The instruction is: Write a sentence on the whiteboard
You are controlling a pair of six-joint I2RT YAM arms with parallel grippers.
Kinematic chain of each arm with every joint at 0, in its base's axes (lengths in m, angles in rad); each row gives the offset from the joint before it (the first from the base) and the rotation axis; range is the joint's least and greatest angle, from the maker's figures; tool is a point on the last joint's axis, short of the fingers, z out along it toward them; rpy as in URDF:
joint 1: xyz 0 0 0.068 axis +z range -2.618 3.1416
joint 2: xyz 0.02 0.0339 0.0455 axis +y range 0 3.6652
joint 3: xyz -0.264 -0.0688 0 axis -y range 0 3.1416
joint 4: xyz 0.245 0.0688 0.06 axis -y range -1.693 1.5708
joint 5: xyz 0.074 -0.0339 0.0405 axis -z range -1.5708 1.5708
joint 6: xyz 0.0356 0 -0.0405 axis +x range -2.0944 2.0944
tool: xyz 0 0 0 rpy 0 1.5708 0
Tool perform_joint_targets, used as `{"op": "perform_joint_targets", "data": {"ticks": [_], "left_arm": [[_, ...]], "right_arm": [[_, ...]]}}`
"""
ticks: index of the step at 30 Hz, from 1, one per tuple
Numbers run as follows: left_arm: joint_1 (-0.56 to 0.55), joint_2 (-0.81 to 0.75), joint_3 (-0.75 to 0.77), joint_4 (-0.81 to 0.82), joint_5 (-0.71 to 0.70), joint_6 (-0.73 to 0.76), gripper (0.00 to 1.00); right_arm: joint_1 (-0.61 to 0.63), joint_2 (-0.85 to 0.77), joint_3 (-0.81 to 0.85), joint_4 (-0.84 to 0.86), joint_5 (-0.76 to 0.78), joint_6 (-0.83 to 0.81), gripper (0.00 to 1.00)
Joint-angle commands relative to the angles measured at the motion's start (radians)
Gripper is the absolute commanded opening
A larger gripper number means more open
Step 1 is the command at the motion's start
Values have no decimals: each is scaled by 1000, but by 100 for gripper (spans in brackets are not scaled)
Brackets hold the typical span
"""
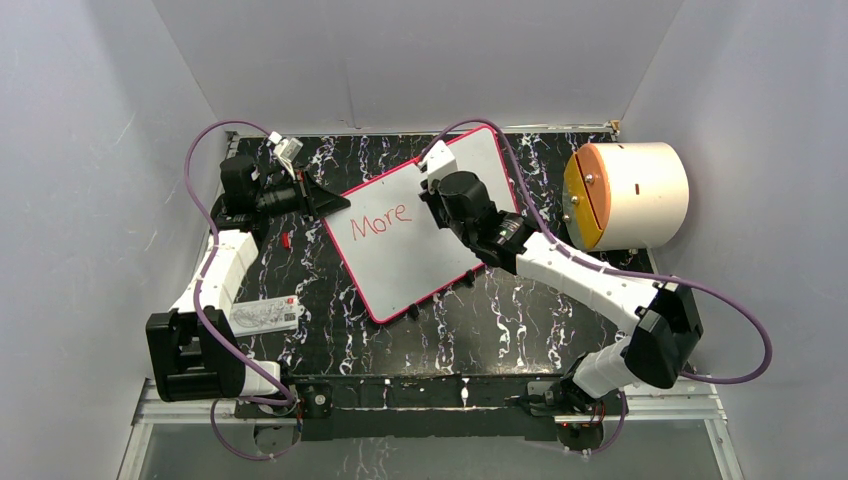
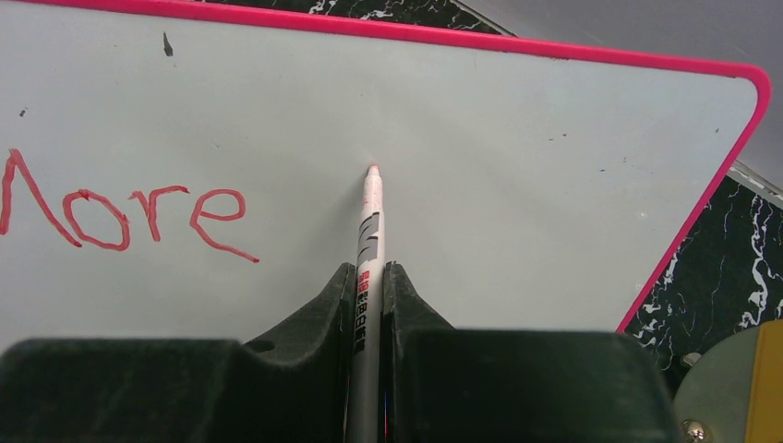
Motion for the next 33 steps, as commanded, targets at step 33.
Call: {"op": "perform_joint_targets", "data": {"ticks": [33], "left_arm": [[-31, 43, -30, -124, -32, 57, 0]], "right_arm": [[-5, 11, 54, -77, -59, 6, 0]]}}
